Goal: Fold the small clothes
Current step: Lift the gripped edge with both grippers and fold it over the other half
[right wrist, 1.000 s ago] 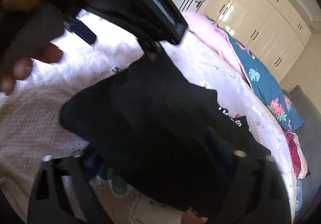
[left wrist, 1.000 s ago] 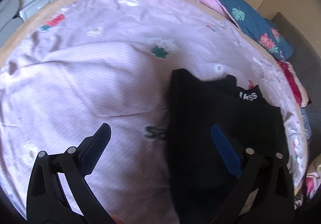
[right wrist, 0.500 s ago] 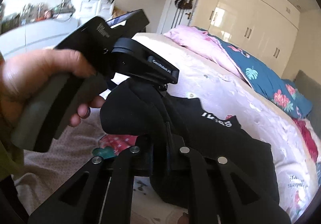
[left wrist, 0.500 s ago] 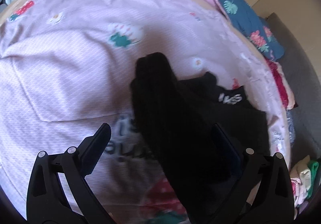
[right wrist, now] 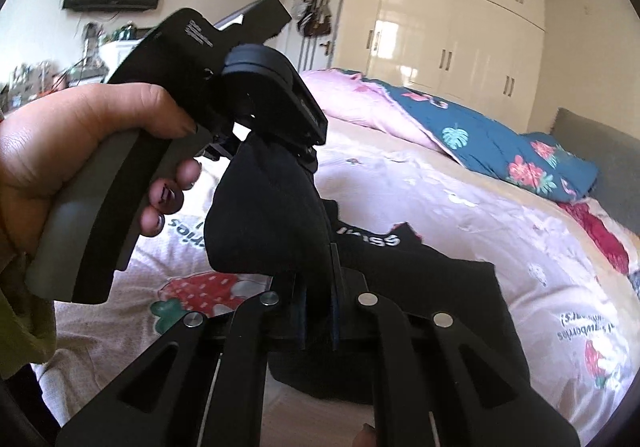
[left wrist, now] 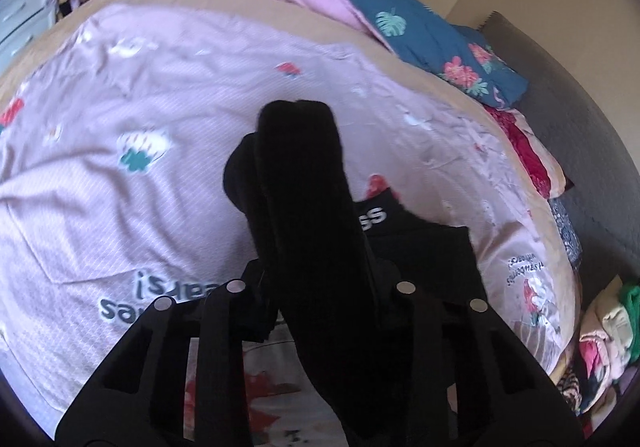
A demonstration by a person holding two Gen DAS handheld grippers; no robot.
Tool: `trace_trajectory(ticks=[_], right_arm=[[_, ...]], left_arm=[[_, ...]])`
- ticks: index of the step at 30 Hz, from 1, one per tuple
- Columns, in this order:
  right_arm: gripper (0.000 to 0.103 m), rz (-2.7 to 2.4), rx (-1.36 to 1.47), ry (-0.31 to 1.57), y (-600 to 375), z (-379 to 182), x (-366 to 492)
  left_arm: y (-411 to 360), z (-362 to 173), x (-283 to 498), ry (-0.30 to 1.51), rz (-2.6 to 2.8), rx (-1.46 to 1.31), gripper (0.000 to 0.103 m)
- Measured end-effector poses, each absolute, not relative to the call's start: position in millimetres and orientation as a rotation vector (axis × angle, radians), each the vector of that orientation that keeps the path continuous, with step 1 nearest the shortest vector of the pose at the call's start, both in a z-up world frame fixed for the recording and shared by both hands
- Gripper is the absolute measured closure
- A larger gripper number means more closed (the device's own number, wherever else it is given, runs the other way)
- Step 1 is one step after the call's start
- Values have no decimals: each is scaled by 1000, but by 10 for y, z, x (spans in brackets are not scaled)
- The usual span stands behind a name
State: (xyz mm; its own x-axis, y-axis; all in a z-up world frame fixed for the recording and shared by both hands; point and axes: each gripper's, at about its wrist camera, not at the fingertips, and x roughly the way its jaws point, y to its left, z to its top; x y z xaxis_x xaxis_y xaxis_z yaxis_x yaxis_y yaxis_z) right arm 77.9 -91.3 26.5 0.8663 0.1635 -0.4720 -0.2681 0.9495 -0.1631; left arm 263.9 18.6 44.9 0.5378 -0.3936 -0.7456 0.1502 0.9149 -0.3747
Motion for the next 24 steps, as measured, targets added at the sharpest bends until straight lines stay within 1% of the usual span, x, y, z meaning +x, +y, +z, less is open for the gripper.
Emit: trace_trajectory(ticks=[13, 24], right_arm=[[96, 148, -73, 475, -1540, 309, 717], [96, 94, 80, 539, -2065, 163, 719]], left_arm=[[-557, 669, 2621, 944, -387, -190, 78], [-1191, 491, 2686, 1003, -418, -147, 78]])
